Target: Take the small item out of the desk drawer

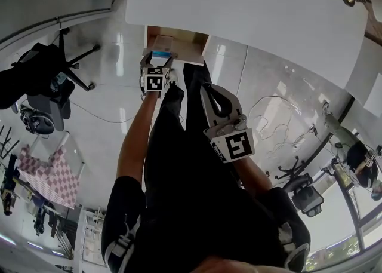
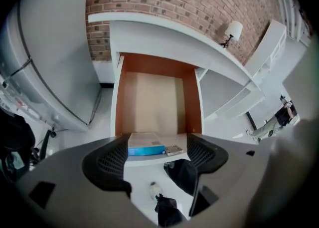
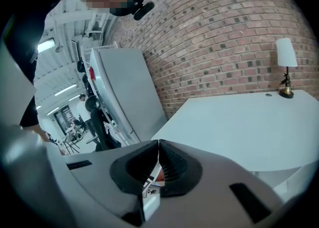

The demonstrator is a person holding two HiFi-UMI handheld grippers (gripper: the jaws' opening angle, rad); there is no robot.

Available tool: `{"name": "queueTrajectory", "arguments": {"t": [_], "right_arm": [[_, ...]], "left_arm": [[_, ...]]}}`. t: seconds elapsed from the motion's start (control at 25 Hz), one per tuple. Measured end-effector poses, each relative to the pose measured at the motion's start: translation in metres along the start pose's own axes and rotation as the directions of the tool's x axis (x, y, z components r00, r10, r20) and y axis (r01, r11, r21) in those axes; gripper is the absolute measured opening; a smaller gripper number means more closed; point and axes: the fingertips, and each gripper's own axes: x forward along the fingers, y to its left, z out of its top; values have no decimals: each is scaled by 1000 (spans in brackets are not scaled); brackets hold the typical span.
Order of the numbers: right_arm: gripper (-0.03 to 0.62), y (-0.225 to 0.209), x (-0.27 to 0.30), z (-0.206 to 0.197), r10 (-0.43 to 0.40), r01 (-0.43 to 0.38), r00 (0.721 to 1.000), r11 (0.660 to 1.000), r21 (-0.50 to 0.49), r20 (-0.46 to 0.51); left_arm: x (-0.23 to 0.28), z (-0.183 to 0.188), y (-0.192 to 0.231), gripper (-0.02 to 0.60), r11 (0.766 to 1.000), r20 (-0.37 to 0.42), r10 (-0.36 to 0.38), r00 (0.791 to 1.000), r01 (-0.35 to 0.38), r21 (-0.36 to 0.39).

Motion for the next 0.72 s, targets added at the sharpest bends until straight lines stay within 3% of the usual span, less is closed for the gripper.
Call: {"name": "queueTrajectory", "arguments": {"t": [0.24,0.72], "right_arm": [[28,-14,17,-13,-7,9,999,999,37,-37],[28,-41,27,-28,-47,54,997,993,105,-69]], "left_arm": [[37,-28,20,385,998,-135,9,991,-18,-63],[74,-40,33,420,990,-234,27,972,-59,-129]]}}
